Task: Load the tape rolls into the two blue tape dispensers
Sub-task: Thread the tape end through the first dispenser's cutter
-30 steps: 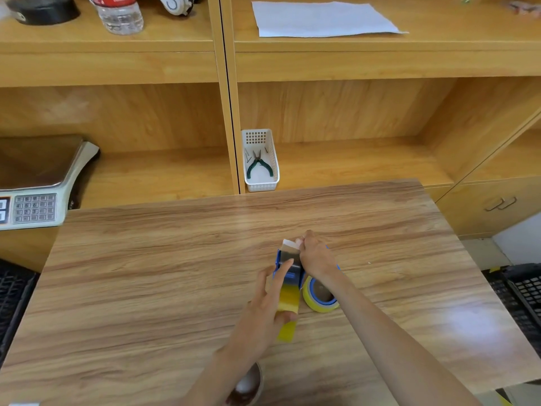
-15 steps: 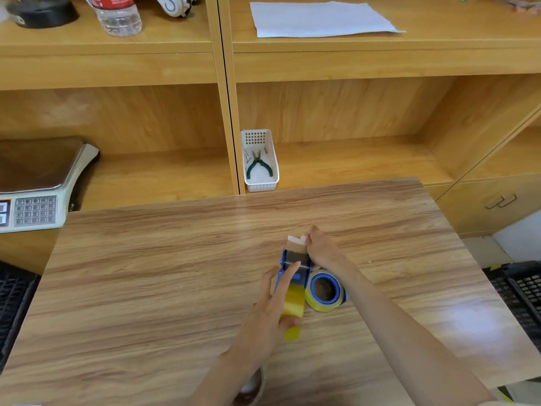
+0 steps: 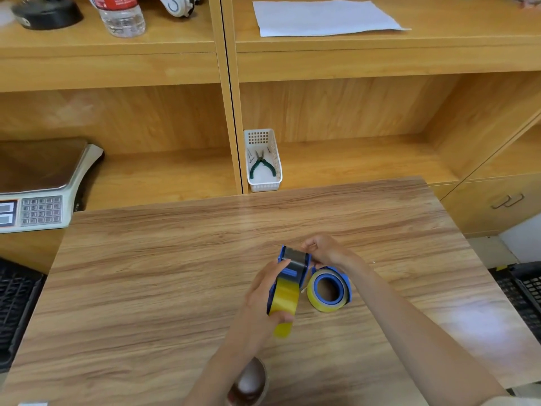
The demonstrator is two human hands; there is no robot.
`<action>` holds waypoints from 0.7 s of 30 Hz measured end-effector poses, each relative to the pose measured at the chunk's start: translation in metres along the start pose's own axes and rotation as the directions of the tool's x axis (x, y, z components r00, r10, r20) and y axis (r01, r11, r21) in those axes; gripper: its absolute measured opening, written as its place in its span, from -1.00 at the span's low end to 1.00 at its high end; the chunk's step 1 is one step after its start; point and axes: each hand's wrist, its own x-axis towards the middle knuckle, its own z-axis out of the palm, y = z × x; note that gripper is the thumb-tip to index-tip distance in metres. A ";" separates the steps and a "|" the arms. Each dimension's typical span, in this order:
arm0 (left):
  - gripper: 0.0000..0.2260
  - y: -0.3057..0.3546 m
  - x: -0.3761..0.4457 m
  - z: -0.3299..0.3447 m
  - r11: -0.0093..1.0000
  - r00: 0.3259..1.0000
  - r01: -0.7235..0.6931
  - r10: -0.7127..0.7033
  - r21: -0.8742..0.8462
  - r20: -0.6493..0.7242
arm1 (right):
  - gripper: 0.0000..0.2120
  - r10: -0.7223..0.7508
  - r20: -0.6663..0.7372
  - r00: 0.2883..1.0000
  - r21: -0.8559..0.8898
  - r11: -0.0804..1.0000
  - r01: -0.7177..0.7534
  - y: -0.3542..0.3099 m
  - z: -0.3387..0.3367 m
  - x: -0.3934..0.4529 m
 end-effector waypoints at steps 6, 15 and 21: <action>-0.13 0.002 0.005 -0.006 0.999 0.998 0.026 -0.028 -0.038 -0.060 | -0.68 -0.041 0.026 0.999 0.065 0.997 0.039 0.001 -0.005 0.002; -0.18 -0.003 0.010 -0.011 0.994 0.993 0.025 -0.038 -0.111 -0.111 | -0.72 -0.096 0.143 0.985 0.321 0.946 0.045 0.002 -0.002 0.000; -0.22 -0.011 0.016 -0.014 0.990 0.992 0.029 -0.046 -0.141 -0.122 | -0.65 -0.156 0.277 0.948 0.372 0.927 0.043 0.003 0.000 0.001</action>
